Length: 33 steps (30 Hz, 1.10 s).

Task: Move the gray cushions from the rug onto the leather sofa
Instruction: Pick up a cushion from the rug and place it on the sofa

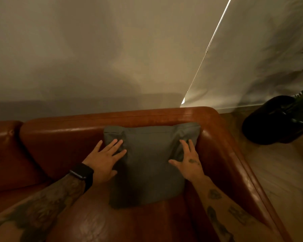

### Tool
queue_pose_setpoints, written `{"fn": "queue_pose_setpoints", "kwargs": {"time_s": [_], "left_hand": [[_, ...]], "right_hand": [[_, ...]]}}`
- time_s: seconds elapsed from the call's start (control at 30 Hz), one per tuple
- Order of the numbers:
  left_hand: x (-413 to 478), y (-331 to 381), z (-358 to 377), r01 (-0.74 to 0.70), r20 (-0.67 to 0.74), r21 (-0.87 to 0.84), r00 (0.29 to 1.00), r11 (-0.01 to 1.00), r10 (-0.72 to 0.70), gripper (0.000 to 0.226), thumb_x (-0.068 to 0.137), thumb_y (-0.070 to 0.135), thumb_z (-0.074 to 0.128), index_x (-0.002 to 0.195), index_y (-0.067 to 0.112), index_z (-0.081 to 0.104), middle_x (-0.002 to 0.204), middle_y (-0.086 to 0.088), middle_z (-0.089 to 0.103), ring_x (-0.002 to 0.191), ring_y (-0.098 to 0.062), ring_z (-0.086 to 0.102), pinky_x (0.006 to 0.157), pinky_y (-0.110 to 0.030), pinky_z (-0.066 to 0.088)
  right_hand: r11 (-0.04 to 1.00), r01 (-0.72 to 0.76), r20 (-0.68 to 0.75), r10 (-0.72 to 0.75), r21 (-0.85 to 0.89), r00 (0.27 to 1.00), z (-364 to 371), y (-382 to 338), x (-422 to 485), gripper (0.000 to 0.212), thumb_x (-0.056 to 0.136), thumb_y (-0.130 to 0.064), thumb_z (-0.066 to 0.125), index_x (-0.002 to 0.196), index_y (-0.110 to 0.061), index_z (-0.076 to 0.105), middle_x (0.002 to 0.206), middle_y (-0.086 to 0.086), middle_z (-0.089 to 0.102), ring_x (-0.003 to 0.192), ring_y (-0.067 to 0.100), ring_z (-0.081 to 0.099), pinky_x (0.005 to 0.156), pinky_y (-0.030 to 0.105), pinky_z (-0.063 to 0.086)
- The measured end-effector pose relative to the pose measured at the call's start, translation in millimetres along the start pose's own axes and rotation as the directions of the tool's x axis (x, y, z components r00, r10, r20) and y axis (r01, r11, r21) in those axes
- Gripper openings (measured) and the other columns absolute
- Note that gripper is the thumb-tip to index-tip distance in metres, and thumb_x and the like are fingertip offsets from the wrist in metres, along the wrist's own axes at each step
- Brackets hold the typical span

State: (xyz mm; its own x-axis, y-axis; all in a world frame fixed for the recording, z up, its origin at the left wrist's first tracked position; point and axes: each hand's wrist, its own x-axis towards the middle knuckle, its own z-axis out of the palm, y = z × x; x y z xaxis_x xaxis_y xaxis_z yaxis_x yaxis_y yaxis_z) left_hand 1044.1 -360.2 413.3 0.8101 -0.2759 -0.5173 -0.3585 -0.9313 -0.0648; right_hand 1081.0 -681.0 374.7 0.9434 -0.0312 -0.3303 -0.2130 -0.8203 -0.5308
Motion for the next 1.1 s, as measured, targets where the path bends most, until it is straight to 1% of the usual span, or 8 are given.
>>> {"fn": "queue_pose_setpoints", "kwargs": {"time_s": [0.17,0.37,0.5,0.67,0.8,0.9,1.0,1.1], "left_hand": [[6.0,4.5,-5.7,0.046,0.128,-0.166,0.991,0.985,-0.025,0.089,0.086,0.058,0.054,0.155,0.034,0.002,0.162,0.002,-0.024,0.15,-0.02,-0.02,0.12,-0.056,0.0],[-22.4,-7.8,-8.0,0.026,-0.06,-0.373,0.997,0.928,-0.052,0.078,0.091,0.05,0.052,0.154,0.036,0.009,0.166,0.004,-0.006,0.151,-0.015,-0.009,0.12,-0.049,-0.003],[-72.7,-40.1,-8.5,0.135,-0.126,-0.471,0.968,0.871,-0.218,0.074,0.093,0.049,0.051,0.154,0.036,0.011,0.166,0.003,0.001,0.152,-0.017,-0.004,0.121,-0.048,-0.001],[-175.8,-92.5,15.8,0.321,-0.135,-0.606,0.86,0.728,-0.492,0.072,0.093,0.05,0.051,0.154,0.033,0.016,0.166,0.001,0.01,0.152,-0.02,0.004,0.122,-0.05,0.004],[-285.8,-109.5,67.2,0.413,-0.125,-0.713,0.72,0.567,-0.682,0.066,0.09,0.052,0.054,0.148,0.029,0.034,0.157,-0.002,0.035,0.144,-0.024,0.033,0.119,-0.052,0.018],[-390.0,-103.0,141.1,0.496,0.01,-0.777,0.625,0.387,-0.78,0.057,0.09,0.051,0.055,0.14,0.024,0.046,0.146,-0.005,0.05,0.13,-0.027,0.049,0.109,-0.046,0.036],[-512.3,-92.5,242.5,0.578,0.178,-0.802,0.472,0.151,-0.863,0.05,0.09,0.047,0.059,0.133,0.022,0.055,0.14,-0.004,0.057,0.126,-0.026,0.053,0.105,-0.041,0.041],[-627.6,-78.2,332.6,0.525,0.339,-0.839,0.303,-0.141,-0.89,0.043,0.09,0.043,0.061,0.127,0.021,0.059,0.134,-0.004,0.062,0.119,-0.026,0.058,0.098,-0.039,0.047]], "right_hand": [[0.996,-0.065,0.223,0.077,-0.061,0.972,-15.4,-17.8,12.0,0.099,0.082,-0.036,0.081,0.159,-0.033,0.018,0.171,0.003,-0.006,0.154,0.034,0.014,0.12,0.049,0.028],[0.904,-0.058,0.201,0.157,-0.425,0.967,-42.2,-55.1,-0.5,0.079,0.09,-0.044,0.067,0.156,-0.024,0.028,0.165,0.009,0.015,0.146,0.038,0.03,0.114,0.051,0.036],[0.847,0.158,0.178,-0.076,-0.508,0.981,-38.5,-123.1,-15.7,0.061,0.09,-0.048,0.063,0.143,-0.021,0.048,0.151,0.011,0.031,0.136,0.038,0.04,0.109,0.052,0.04],[0.781,0.419,0.232,-0.35,-0.463,0.908,1.1,-234.4,-53.5,0.062,0.091,-0.052,0.062,0.144,-0.024,0.048,0.155,0.01,0.033,0.138,0.037,0.038,0.107,0.051,0.043],[0.725,0.539,0.279,-0.461,-0.428,0.842,48.8,-298.0,-107.5,0.064,0.092,-0.054,0.06,0.147,-0.026,0.044,0.161,0.009,0.027,0.141,0.037,0.036,0.107,0.054,0.043],[0.668,0.658,0.34,-0.564,-0.346,0.752,101.5,-334.5,-169.4,0.061,0.091,-0.053,0.063,0.145,-0.027,0.048,0.165,0.006,0.019,0.143,0.037,0.035,0.112,0.052,0.038],[0.585,0.774,0.484,-0.619,-0.241,0.619,179.7,-365.0,-254.1,0.058,0.089,-0.053,0.065,0.141,-0.03,0.051,0.163,0.004,0.022,0.143,0.034,0.037,0.115,0.048,0.035],[0.491,0.854,0.622,-0.617,-0.172,0.481,263.9,-390.8,-351.0,0.058,0.088,-0.051,0.067,0.14,-0.03,0.052,0.159,0.005,0.028,0.141,0.031,0.041,0.113,0.045,0.036]]}}
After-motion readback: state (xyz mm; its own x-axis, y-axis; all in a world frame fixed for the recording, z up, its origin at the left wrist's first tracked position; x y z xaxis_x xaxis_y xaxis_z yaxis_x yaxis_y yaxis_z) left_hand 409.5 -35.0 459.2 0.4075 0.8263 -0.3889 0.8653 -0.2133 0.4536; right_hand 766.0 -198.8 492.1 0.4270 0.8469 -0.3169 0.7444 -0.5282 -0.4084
